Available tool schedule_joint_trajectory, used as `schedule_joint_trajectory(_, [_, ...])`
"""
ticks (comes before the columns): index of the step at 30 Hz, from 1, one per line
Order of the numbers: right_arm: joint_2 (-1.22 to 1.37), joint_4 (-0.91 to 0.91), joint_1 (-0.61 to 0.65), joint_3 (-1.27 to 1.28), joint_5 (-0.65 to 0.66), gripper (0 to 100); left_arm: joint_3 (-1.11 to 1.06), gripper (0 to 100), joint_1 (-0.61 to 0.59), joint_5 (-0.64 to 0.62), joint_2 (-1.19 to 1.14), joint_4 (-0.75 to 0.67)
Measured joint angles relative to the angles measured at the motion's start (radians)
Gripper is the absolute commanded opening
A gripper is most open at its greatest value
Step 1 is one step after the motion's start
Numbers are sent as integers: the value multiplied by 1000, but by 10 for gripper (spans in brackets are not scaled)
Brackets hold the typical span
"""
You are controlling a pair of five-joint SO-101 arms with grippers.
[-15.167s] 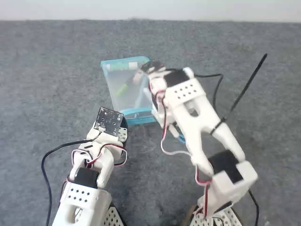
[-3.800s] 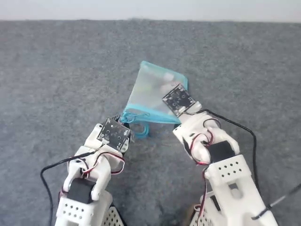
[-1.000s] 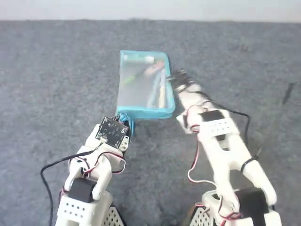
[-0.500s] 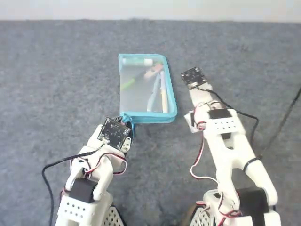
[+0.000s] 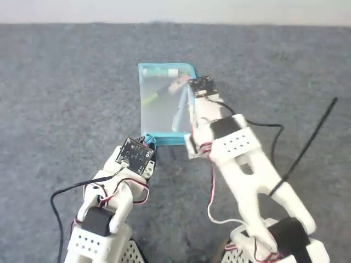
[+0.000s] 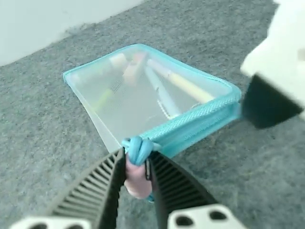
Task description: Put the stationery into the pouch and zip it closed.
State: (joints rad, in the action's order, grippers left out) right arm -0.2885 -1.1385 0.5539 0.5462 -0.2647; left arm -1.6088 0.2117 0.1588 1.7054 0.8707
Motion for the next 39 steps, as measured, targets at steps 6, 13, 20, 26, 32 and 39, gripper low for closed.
schedule_joint_trajectory(6, [0, 141, 26, 32, -321, 372, 0, 12, 0, 0, 0, 0])
schedule_joint_trajectory(13, [6, 275, 25, 72, -456, 372, 0, 12, 0, 0, 0, 0])
schedule_joint_trajectory(20, [114, 416, -25, 78, -611, 372, 0, 12, 0, 0, 0, 0])
schedule_joint_trajectory(26, [292, 482, -31, -9, -695, 372, 0, 12, 0, 0, 0, 0])
schedule_joint_trajectory(32, [362, 387, -37, -132, -724, 370, 0, 12, 0, 0, 0, 0])
schedule_joint_trajectory(39, [362, 196, -57, -195, -554, 369, 0, 13, -3, 0, 0, 0])
